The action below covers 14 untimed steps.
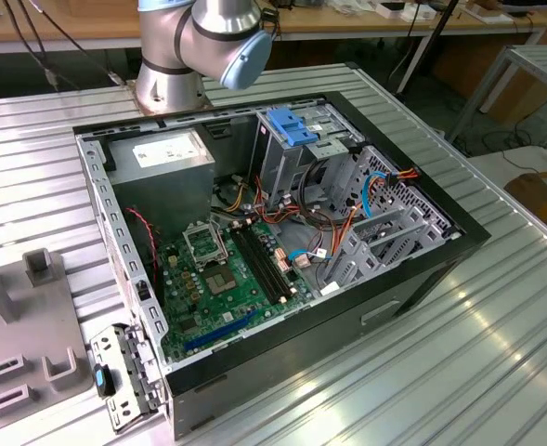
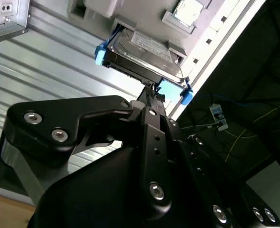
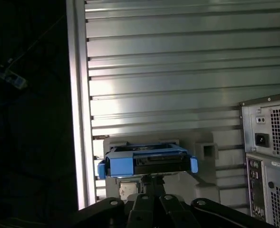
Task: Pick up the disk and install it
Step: 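Reach for the disk, then pick up the disk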
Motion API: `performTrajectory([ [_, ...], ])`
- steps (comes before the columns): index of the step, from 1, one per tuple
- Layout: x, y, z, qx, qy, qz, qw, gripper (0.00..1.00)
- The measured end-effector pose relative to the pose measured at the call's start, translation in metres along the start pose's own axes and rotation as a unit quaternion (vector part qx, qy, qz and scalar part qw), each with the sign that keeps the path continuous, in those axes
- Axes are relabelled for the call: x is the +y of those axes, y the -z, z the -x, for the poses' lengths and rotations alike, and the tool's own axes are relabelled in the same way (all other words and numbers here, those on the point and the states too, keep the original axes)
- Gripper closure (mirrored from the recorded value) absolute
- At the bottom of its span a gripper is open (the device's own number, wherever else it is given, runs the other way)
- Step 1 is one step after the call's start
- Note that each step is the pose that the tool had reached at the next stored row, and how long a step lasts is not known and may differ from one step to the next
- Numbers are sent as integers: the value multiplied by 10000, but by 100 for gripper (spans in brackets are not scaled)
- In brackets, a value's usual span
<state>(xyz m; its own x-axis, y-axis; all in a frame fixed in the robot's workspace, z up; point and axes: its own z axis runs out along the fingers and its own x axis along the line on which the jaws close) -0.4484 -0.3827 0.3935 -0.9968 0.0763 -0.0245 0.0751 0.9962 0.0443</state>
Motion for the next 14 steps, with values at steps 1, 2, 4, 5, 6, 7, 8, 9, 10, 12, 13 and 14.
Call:
performTrajectory([
  [1,-3,1,-37,0,0,0,10000,89],
  [2,-4,3,-65,1,0,0,10000,89],
  [4,-12,5,-162,0,0,0,10000,89],
  [5,-14,5,-192,0,0,0,10000,89],
  [6,-14,6,-191,0,1,0,10000,89],
  [7,-14,6,-192,0,1,0,10000,89],
  [8,-14,6,-192,1,1,0,10000,89],
  [9,-14,6,-192,0,2,0,10000,89],
  [10,-14,6,-192,0,2,0,10000,89],
  [12,-14,5,-192,0,3,0,10000,89],
  [13,-14,6,-192,0,3,0,10000,89],
  [14,-14,5,-192,0,3,0,10000,89],
])
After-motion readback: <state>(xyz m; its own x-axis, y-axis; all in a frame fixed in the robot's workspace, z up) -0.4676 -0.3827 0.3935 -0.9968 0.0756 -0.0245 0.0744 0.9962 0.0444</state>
